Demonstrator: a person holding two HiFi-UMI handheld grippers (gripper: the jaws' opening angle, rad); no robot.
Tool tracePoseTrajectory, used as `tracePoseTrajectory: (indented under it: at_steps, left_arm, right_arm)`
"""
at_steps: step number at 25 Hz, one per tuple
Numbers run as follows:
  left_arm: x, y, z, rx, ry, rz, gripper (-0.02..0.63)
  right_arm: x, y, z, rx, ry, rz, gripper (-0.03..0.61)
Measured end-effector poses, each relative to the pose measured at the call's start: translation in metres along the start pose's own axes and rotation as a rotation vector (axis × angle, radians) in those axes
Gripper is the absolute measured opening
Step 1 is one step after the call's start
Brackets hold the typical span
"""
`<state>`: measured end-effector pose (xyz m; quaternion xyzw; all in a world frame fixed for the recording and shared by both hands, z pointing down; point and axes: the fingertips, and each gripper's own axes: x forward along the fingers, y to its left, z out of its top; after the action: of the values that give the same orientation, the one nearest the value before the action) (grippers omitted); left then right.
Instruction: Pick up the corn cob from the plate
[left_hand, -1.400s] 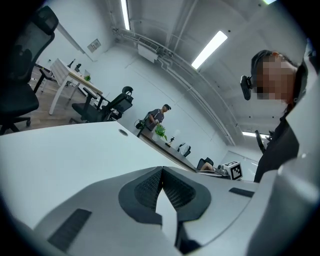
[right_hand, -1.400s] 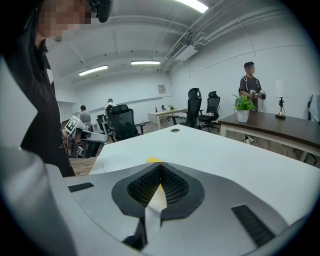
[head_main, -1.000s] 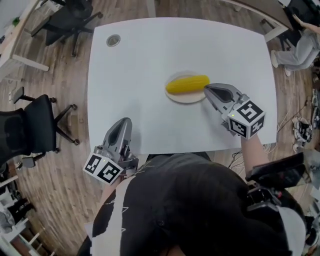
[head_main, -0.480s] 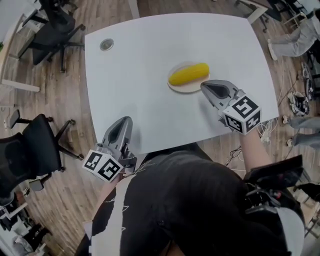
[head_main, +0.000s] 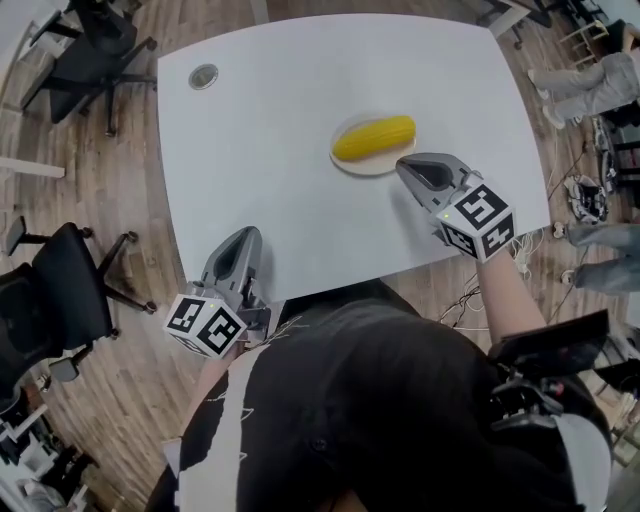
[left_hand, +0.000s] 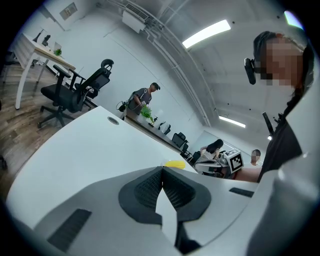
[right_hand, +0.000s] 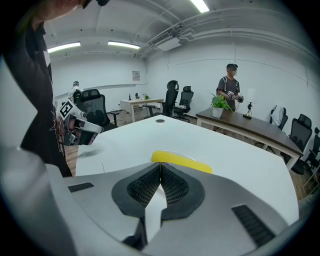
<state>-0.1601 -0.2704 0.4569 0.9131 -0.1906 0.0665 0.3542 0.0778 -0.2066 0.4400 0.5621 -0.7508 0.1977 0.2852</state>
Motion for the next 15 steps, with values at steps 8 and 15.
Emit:
tracePoseTrajectory:
  at_steps: [8,15]
  left_arm:
    - [-0.008,0.002,-0.003,-0.025,-0.019,0.063,0.012]
    - [-0.023,0.001,0.004,-0.038,-0.070,0.130,0.012]
  right_arm:
    - [0.012,-0.004,0.009,-0.062,0.035,0.053,0.015]
    - [0.025,-0.004,0.020,-0.105,0.044,0.124,0.017]
